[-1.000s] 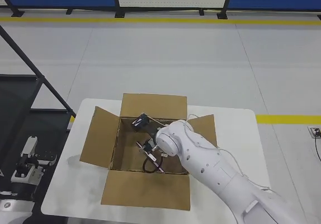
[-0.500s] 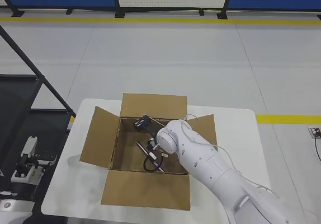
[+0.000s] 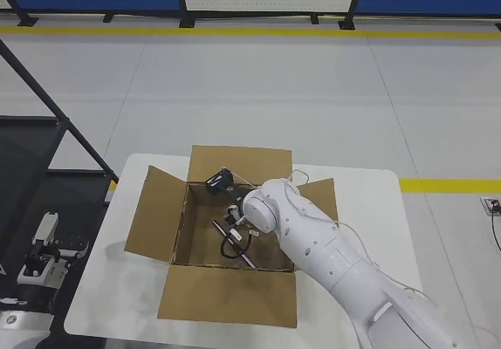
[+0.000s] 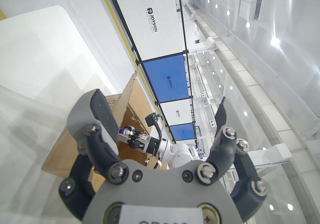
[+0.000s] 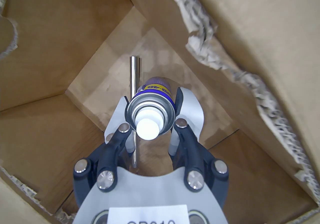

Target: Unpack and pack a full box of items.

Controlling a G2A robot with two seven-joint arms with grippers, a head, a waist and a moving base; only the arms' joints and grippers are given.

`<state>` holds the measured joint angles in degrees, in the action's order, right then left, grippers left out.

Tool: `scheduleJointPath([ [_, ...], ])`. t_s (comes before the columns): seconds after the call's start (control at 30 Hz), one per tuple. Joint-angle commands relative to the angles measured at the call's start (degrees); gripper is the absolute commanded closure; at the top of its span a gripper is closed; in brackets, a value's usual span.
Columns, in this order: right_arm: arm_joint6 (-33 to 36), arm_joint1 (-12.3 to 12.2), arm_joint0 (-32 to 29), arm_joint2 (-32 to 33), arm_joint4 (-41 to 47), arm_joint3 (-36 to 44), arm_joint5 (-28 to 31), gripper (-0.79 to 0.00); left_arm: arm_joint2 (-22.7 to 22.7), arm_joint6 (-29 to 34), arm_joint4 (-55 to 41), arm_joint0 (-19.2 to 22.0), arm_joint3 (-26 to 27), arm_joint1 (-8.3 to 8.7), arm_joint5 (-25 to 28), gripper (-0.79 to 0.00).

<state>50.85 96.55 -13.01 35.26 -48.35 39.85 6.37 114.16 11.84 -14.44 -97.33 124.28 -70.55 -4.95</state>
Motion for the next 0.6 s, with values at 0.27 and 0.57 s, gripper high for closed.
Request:
scheduleJointPath([
  [0.27, 9.05, -8.20, -13.21, 12.22, -13.05, 32.89, -6.47, 0.000, 0.00, 0.00, 0.00, 0.00, 0.00, 0.00, 0.00, -0.785],
  [0.57, 17.28, -14.69, -37.39, 32.25, -32.96, 73.35, -10.71, 0.000, 0.00, 0.00, 0.00, 0.00, 0.00, 0.00, 0.00, -0.785],
])
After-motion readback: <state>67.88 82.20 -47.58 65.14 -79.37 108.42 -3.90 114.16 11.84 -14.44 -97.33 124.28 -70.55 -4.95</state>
